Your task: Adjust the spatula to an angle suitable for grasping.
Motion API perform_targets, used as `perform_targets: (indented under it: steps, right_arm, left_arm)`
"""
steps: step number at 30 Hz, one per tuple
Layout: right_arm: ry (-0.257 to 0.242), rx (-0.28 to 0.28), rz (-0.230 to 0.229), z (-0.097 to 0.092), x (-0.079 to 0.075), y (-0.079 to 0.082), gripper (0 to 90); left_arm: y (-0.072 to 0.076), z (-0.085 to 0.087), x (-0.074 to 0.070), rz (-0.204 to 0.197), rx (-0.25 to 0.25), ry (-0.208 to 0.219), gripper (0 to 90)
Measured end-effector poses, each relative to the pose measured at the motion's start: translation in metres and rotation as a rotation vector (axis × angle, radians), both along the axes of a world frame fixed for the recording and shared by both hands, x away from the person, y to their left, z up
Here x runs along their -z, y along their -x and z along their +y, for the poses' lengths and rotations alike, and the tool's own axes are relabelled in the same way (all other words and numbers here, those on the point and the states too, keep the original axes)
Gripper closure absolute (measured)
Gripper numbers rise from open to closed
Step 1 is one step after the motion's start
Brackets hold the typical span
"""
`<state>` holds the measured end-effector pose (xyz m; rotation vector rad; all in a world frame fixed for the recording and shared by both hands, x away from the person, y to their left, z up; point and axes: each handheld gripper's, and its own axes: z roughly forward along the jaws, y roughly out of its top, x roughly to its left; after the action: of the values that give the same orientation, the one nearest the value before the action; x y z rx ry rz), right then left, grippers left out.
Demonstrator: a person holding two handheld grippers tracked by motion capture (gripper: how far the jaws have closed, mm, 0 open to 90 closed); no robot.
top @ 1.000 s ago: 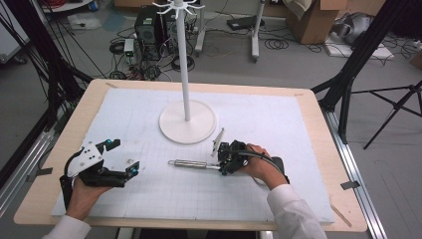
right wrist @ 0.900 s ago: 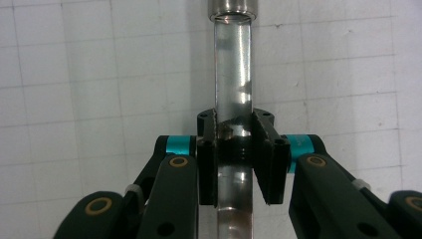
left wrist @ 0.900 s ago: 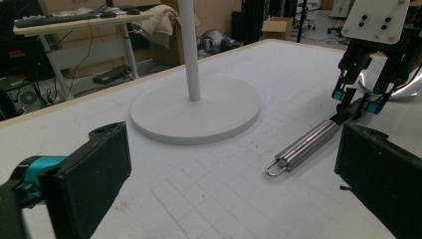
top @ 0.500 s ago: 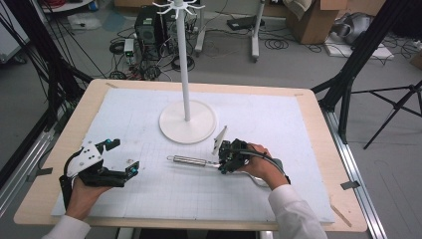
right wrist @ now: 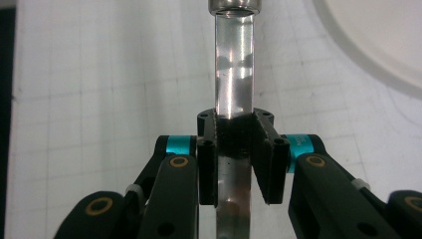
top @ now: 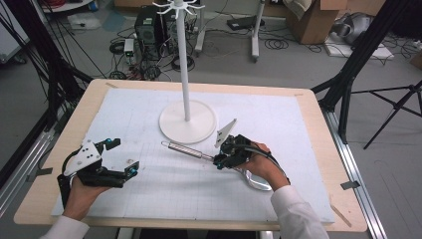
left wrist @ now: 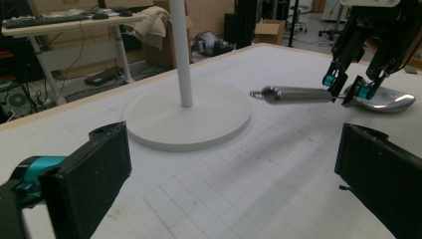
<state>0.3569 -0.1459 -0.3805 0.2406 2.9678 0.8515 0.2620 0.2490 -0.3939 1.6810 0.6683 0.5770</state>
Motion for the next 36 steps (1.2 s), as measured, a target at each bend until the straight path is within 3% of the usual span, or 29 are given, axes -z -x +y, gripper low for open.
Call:
perform_targets:
  steps: [9, 16, 25, 36]
  right_arm:
    - [-0.118, 0.008, 0.006, 0.0, -0.009, 0.002, 74.8]
    - [-0.184, -0.001, -0.019, 0.001, -0.017, 0.004, 74.8]
    - [-0.327, 0.018, -0.06, 0.003, -0.03, 0.005, 74.8]
    - [-0.403, 0.024, -0.086, 0.006, -0.04, 0.007, 74.8]
  left_arm:
    - [0.0, 0.002, -0.005, 0.016, 0.017, 0.012, 1.8]
    - [-0.001, 0.003, -0.01, 0.027, 0.038, 0.004, 1.8]
    - [-0.005, 0.002, -0.028, 0.021, 0.066, -0.003, 1.8]
    - [-0.009, -0.003, -0.04, 0.016, 0.078, -0.016, 1.8]
